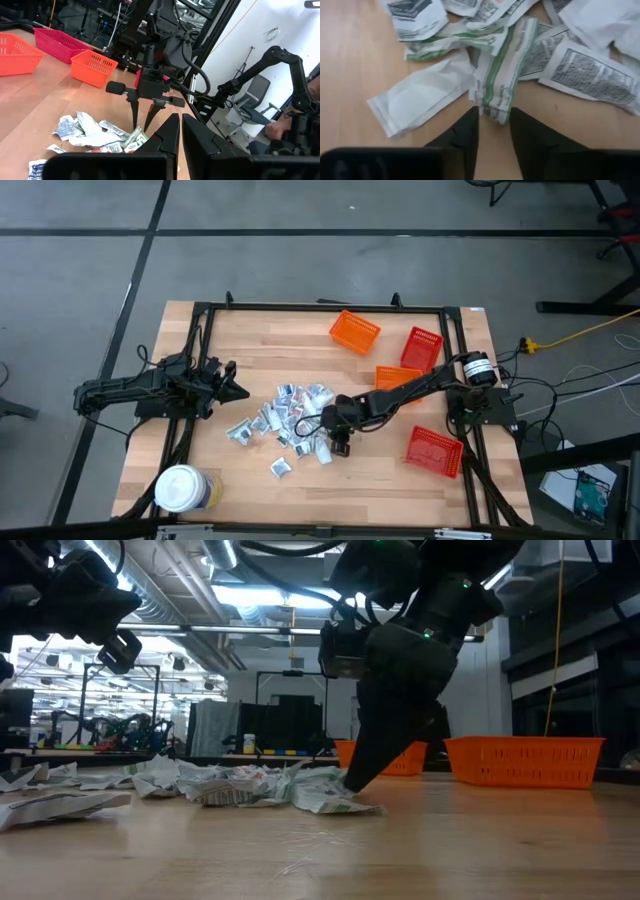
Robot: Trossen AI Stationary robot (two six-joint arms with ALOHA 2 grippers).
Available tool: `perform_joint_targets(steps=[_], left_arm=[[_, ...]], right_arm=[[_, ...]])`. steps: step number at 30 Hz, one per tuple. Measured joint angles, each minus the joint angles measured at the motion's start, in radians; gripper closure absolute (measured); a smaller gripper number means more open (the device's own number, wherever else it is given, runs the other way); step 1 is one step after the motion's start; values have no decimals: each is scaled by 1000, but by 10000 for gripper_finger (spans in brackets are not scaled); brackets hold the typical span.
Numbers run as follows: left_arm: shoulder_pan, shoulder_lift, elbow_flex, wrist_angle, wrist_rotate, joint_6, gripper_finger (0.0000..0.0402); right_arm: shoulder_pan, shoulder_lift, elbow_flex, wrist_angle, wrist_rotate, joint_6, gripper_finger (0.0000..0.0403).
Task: Pick & Place First Aid Supplies
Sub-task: Put the green bandage pack into the top orange bin
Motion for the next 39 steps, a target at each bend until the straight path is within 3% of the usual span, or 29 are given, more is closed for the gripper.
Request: perform_joint_targets(steps=[10, 30, 39], left_arm=[[0, 0, 0, 0, 0, 0, 386], [0, 0, 0, 0, 0, 0, 386], [0, 0, 0, 0, 0, 0, 386]], right_arm=[[0, 0, 0, 0, 1, 6, 397], [-6, -146, 0, -99, 1, 58, 399], [-82, -204, 3, -90, -14, 6, 400]])
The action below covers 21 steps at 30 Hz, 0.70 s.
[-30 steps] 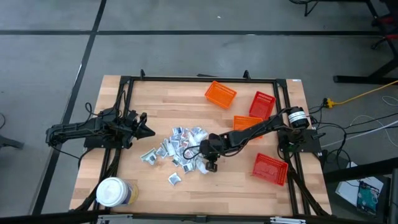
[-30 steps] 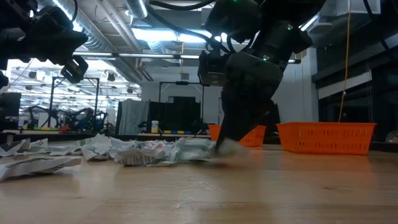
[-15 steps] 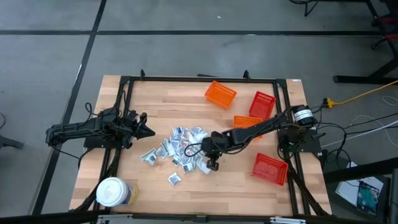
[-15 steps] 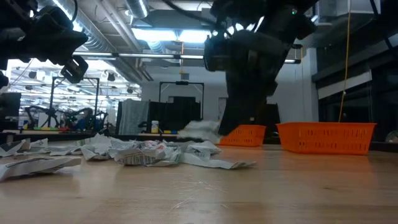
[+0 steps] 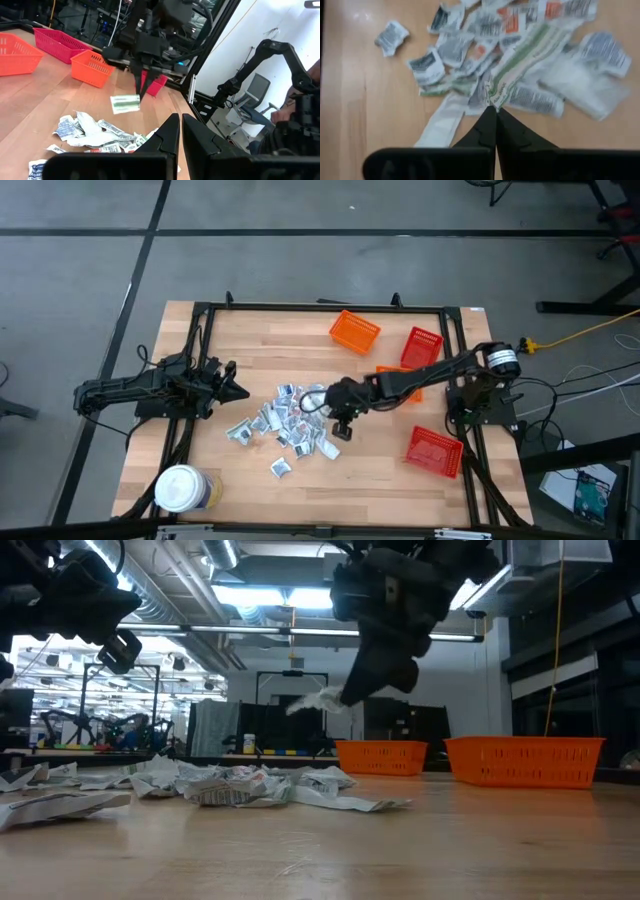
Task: Pick & Place First Aid Supplies
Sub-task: Put the green bandage pack into the top orange bin
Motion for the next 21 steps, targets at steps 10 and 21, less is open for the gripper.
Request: perform_joint_targets(steps=[10, 21], left_arm=[[0, 0, 0, 0, 0, 0, 386], [0, 0, 0, 0, 0, 0, 386]], right_arm=[[-115, -96, 29, -38, -11, -161, 401], [-286, -216, 29, -187, -10, -266, 400]])
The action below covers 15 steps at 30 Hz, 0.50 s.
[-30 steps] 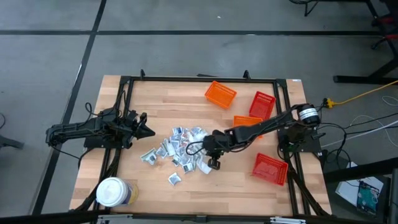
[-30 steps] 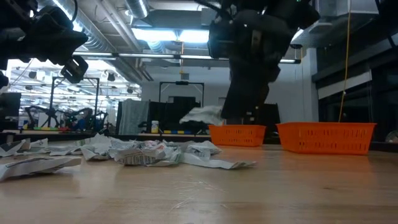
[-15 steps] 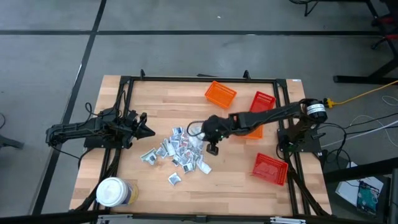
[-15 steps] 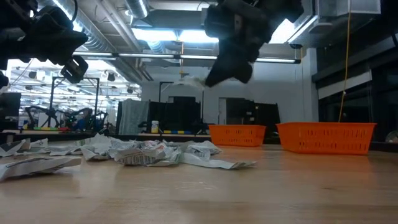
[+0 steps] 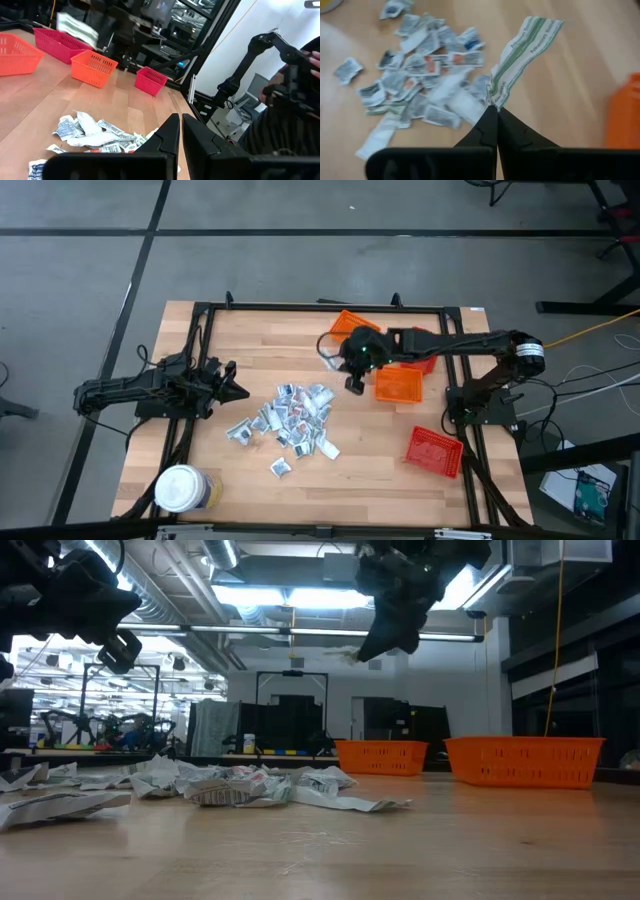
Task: Pick & Place First Aid Supplies
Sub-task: Put the green bandage pack into the top orange bin
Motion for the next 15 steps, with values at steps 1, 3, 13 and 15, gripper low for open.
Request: perform_joint_targets(steps=[1, 3, 13, 15], left_arm=[[0, 0, 0, 0, 0, 0, 386], [0, 0, 0, 0, 0, 0, 386], [0, 0, 0, 0, 0, 0, 386], [0, 0, 0, 0, 0, 0, 386]], right_arm=[[-18, -5, 0, -14, 0, 0, 400], [-55, -17, 0, -35, 0, -2, 400], [-276, -42, -47, -54, -1, -34, 399], [-318, -41, -60, -58, -1, -55, 399]])
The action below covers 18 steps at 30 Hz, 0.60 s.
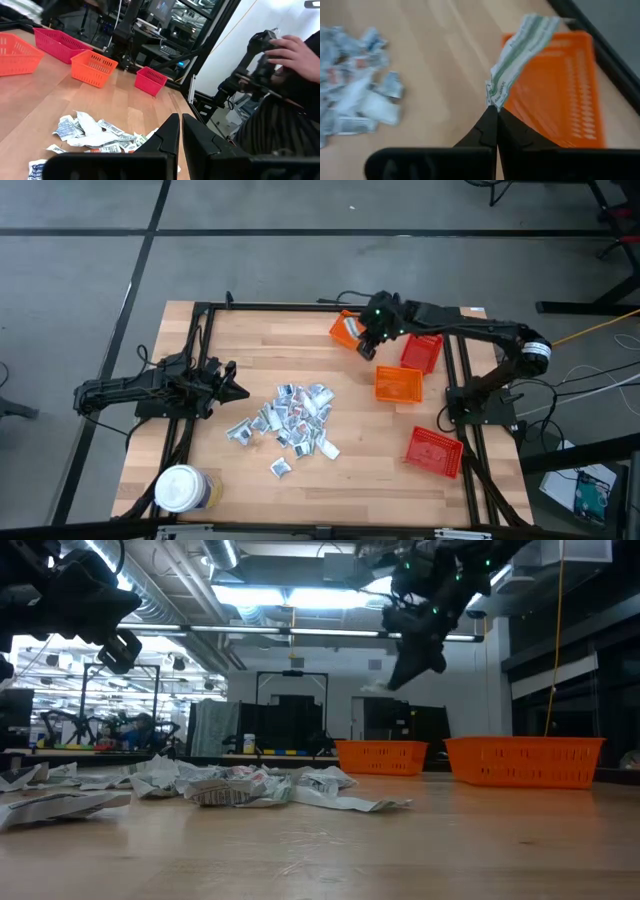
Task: Pick & Place First Aid Supplies
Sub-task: Put the green bandage pack into the top orange bin
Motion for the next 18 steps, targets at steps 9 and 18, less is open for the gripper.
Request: perform_joint_targets(steps=[9, 18], left_arm=[[0, 0, 0, 0, 0, 0, 386], [0, 0, 0, 0, 0, 0, 386]], right_arm=[[-135, 47, -48, 79, -55, -138, 398], [-209, 120, -57, 165, -183, -187, 398]])
